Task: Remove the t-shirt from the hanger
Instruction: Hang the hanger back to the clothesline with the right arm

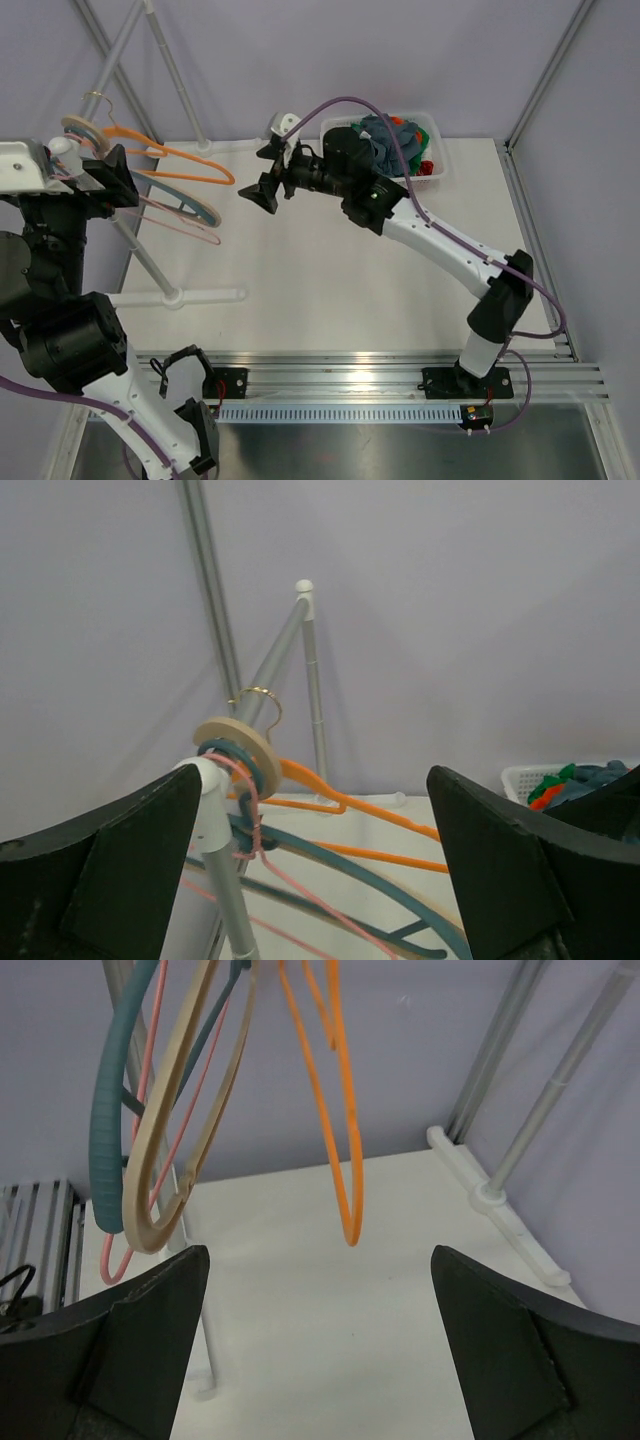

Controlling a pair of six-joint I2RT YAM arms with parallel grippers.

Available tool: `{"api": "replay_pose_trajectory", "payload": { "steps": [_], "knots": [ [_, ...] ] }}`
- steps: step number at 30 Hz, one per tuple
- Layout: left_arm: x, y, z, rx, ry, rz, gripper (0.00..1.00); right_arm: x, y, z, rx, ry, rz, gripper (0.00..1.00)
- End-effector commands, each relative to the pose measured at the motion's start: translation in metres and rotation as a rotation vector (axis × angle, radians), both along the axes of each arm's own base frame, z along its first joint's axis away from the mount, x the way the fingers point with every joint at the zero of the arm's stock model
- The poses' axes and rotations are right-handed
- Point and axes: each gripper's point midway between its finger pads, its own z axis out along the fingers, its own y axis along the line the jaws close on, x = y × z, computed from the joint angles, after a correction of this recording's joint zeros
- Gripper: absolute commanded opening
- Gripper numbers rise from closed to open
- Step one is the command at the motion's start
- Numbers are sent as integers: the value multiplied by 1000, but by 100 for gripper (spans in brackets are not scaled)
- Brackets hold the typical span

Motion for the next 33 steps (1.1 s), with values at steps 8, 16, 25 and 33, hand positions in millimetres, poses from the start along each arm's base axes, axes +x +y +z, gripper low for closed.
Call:
{"api": "replay_pose_trajectory", "payload": {
  "steps": [8, 16, 25, 33],
  "knots": [
    [-7, -53, -64, -46, -65, -286, 99, -24, -123, 58, 274, -19, -369, 100],
    [-22, -89, -127, -42, -22, -468, 98, -46, -213, 0, 321, 50, -613, 99],
    [-21, -108, -214, 80, 54, -626, 99, -62, -258, -55, 353, 118, -721, 99],
    [-46, -128, -228, 229, -3, -680, 99, -61, -270, -70, 363, 108, -771, 99]
  ]
}}
